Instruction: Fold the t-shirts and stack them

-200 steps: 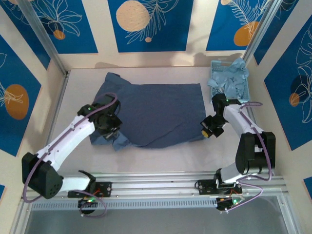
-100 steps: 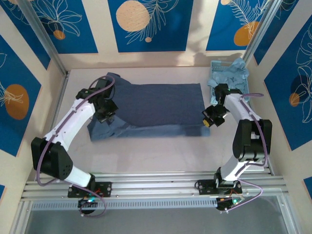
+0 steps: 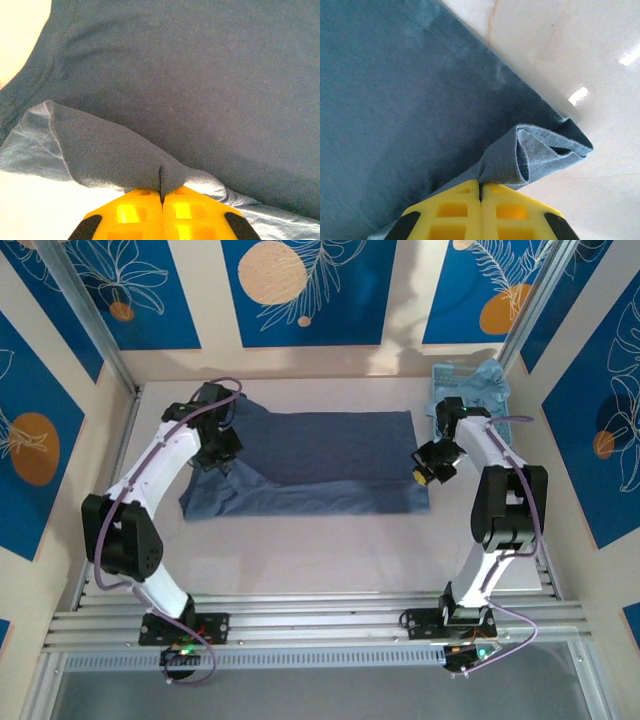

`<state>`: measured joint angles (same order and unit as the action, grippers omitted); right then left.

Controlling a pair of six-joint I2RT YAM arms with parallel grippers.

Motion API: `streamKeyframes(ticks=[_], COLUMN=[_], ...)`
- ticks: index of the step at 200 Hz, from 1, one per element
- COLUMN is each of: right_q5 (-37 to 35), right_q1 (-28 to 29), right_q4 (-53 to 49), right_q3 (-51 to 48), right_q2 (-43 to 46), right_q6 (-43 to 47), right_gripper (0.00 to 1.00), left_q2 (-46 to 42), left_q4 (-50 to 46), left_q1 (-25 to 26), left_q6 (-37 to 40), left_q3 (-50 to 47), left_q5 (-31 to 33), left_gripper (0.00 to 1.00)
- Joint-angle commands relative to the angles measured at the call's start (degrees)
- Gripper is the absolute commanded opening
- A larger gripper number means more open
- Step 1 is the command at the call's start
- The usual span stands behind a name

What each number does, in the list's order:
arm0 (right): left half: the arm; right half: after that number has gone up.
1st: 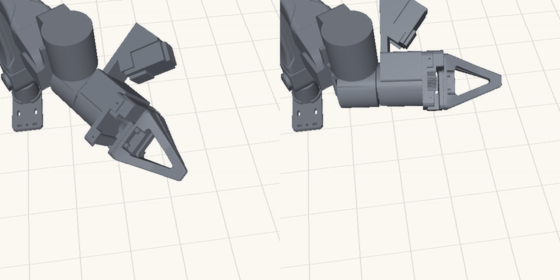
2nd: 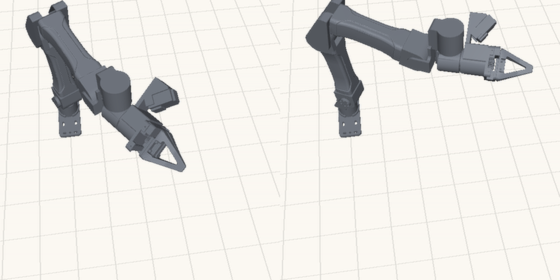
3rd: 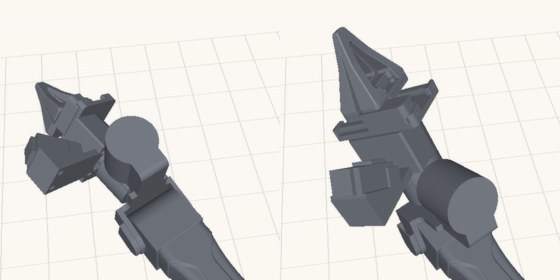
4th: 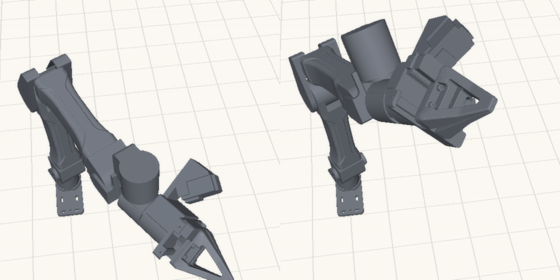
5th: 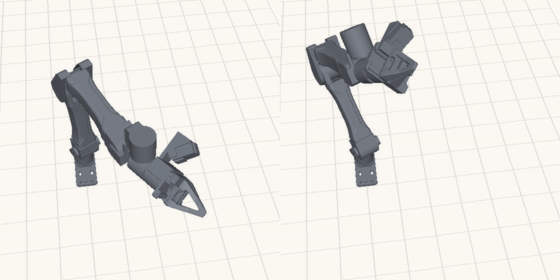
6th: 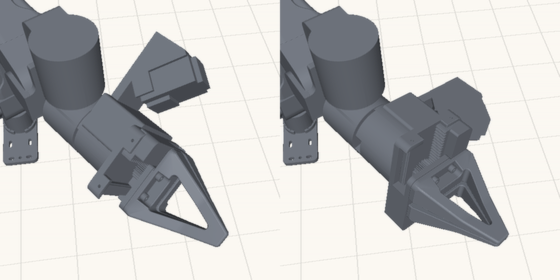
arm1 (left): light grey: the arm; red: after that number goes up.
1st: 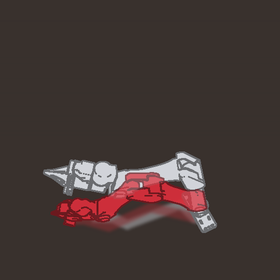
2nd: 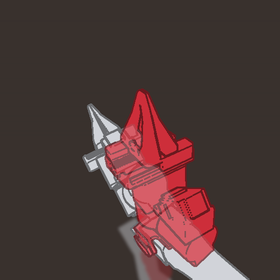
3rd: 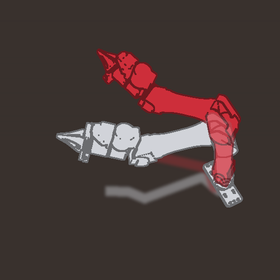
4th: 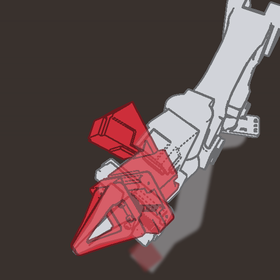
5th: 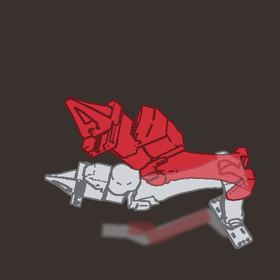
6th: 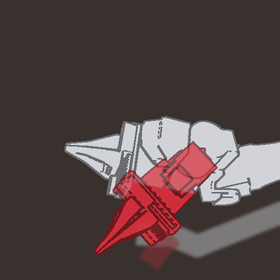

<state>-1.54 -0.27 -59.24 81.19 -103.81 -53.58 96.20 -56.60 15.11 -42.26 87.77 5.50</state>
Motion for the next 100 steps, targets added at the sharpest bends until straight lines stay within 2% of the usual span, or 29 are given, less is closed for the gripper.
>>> streamKeyframes(ticks=[1, 50, 100], right_q5=[-0.82, -1.86, -2.72], right_q1=[0.59, 1.63, 2.03], right_q4=[-1.45, -2.19, -1.93], right_q3=[3.01, 6.72, 8.66], right_q2=[-1.99, -5.88, -9.66], right_q6=[0.82, 1.17, 1.11], right_gripper=[0.00, 0.00, 0.00], left_q2=[2.15, 5.75, 12.24], left_q4=[-1.26, -1.13, 0.44], left_q1=[-1.16, -2.02, -2.61], left_q6=[3.36, 4.79, 7.49], left_q3=[3.55, 6.07, 11.54], left_q5=[2.21, 3.60, 1.63], left_gripper=[0.00, 0.00, 0.00])
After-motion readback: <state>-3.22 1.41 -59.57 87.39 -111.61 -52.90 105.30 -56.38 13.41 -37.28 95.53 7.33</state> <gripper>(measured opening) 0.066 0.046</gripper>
